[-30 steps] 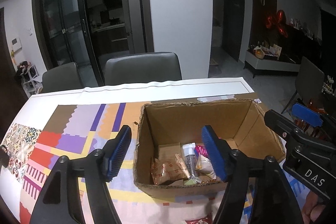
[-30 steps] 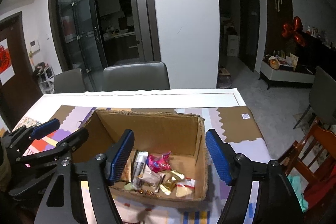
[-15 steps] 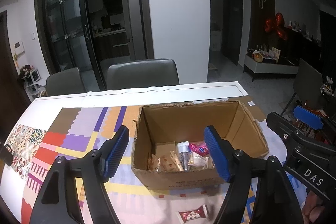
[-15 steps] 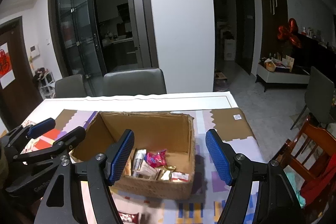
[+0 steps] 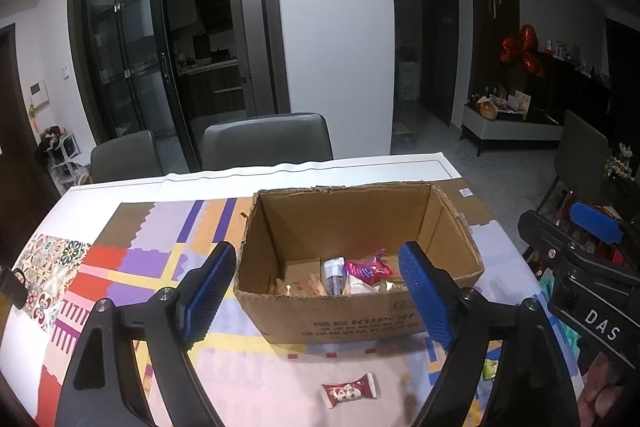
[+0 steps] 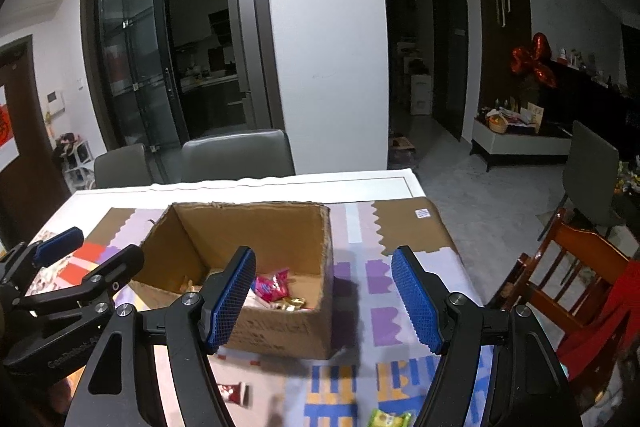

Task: Organize snacks
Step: 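Move both open tools back toward the red candy and green candy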

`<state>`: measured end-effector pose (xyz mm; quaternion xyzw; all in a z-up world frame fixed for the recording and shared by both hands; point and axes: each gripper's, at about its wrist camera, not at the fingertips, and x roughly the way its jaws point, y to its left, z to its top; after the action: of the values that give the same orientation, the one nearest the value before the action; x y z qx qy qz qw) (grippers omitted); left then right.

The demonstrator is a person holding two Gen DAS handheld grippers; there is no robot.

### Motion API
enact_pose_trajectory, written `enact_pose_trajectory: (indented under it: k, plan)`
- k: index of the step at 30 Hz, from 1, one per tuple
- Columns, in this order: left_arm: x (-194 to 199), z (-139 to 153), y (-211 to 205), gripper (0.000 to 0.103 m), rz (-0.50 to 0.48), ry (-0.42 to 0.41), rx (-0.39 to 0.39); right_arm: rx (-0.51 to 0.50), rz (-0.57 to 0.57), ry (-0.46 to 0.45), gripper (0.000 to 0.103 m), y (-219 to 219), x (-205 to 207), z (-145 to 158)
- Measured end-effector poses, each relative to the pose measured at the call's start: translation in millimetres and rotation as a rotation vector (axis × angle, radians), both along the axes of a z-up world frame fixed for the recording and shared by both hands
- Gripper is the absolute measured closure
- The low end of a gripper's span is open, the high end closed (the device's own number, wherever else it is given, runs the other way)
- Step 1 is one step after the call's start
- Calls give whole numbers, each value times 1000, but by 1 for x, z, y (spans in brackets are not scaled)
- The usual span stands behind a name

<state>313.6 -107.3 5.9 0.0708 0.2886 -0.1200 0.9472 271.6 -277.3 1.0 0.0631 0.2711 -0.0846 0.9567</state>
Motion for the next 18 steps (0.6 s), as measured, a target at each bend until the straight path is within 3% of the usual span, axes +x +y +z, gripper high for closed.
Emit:
enact_pose_trajectory:
  k: [2, 10, 18]
  plan:
    - [-4, 0, 0, 15, 3, -7, 1, -7, -5, -6, 24, -1, -4, 2]
    - [-21, 1, -1, 7, 18, -30, 1, -28, -32, -17, 23, -9, -22, 4]
    - [-34, -8, -6, 6, 32, -12, -14, -53, -55, 0, 23, -17, -37, -2]
